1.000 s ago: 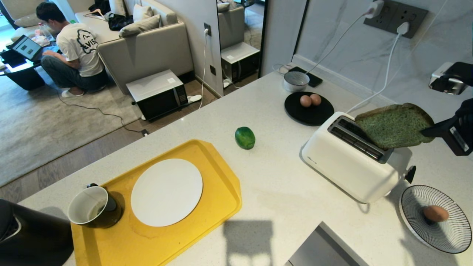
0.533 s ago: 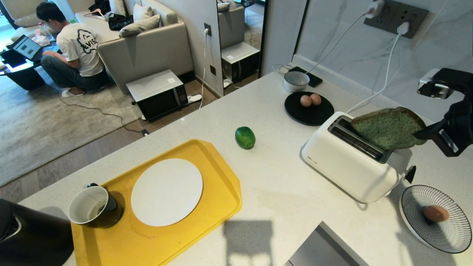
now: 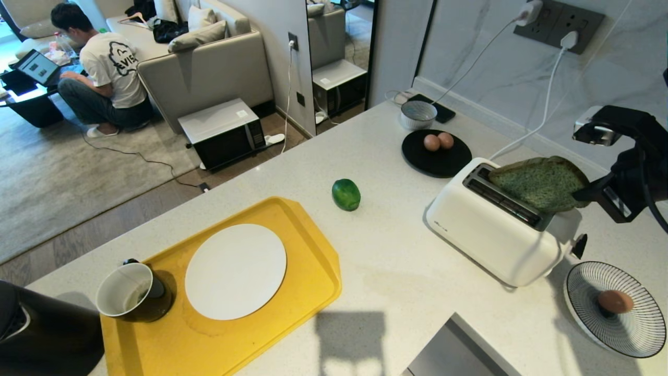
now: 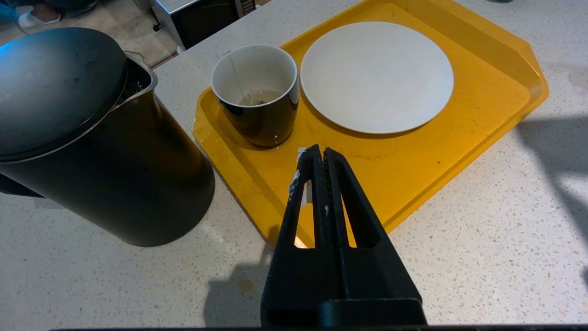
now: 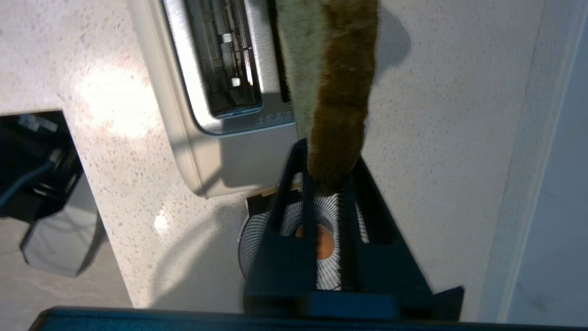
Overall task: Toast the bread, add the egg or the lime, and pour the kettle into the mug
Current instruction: Put the bread slices in the toaster, then use a bread toaster
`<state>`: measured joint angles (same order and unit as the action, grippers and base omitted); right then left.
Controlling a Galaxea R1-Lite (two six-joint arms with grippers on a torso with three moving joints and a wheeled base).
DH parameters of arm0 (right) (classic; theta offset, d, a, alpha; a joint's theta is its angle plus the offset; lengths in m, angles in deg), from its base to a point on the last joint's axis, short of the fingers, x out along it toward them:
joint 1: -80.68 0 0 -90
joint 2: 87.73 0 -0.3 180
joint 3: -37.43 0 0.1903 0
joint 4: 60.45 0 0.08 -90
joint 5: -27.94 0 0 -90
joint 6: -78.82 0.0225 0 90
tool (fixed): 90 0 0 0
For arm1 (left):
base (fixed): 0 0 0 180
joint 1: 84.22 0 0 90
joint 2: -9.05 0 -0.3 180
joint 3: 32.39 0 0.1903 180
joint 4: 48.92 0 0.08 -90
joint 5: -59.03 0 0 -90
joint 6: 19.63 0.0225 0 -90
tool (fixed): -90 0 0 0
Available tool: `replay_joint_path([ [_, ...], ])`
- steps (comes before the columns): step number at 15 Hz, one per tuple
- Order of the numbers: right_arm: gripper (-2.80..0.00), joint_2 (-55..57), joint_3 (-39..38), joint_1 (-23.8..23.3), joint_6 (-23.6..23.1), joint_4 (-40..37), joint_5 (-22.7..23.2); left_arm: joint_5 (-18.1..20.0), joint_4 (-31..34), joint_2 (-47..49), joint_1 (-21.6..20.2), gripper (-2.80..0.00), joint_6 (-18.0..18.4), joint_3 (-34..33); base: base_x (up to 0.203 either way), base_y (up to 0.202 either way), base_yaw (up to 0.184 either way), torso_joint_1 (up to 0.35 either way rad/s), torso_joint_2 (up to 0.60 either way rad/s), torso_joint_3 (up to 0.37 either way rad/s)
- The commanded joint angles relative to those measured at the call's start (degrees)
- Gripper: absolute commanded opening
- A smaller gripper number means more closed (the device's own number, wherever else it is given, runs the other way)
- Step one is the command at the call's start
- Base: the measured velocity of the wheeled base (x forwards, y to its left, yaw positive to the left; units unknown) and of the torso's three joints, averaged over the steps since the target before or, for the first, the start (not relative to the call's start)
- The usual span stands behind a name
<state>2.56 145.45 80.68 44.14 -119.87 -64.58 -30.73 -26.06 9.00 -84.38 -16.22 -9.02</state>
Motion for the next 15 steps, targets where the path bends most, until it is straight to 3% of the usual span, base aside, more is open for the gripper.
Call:
replay_joint_path([
  [1, 0.0, 0.76, 0.34, 0.0, -0.13, -0.25, -0.29, 0.02, -0.02, -0.04, -0.02, -2.8, 0.02, 0.0, 0.0, 0.0, 0.0, 0.0, 0.0, 0.0],
  [13, 0.0, -6.05, -2.09, -0.11, 1.59, -0.43, 0.64, 0.02, -0.02, -0.04, -0.02, -2.8, 0.02, 0.0, 0.0, 0.0, 0.0, 0.0, 0.0, 0.0],
  [14, -2.8, -7.48, -3.13, -0.17, 1.95, -0.42, 0.72, 0.02, -0.02, -0.04, -0.02, -2.8, 0.02, 0.0, 0.0, 0.0, 0.0, 0.0, 0.0, 0.0],
  [15, -2.8, -8.93, -4.35, -0.24, 2.74, -0.42, 0.86, 0.02, -0.02, -0.04, -0.02, -2.8, 0.02, 0.0, 0.0, 0.0, 0.0, 0.0, 0.0, 0.0],
])
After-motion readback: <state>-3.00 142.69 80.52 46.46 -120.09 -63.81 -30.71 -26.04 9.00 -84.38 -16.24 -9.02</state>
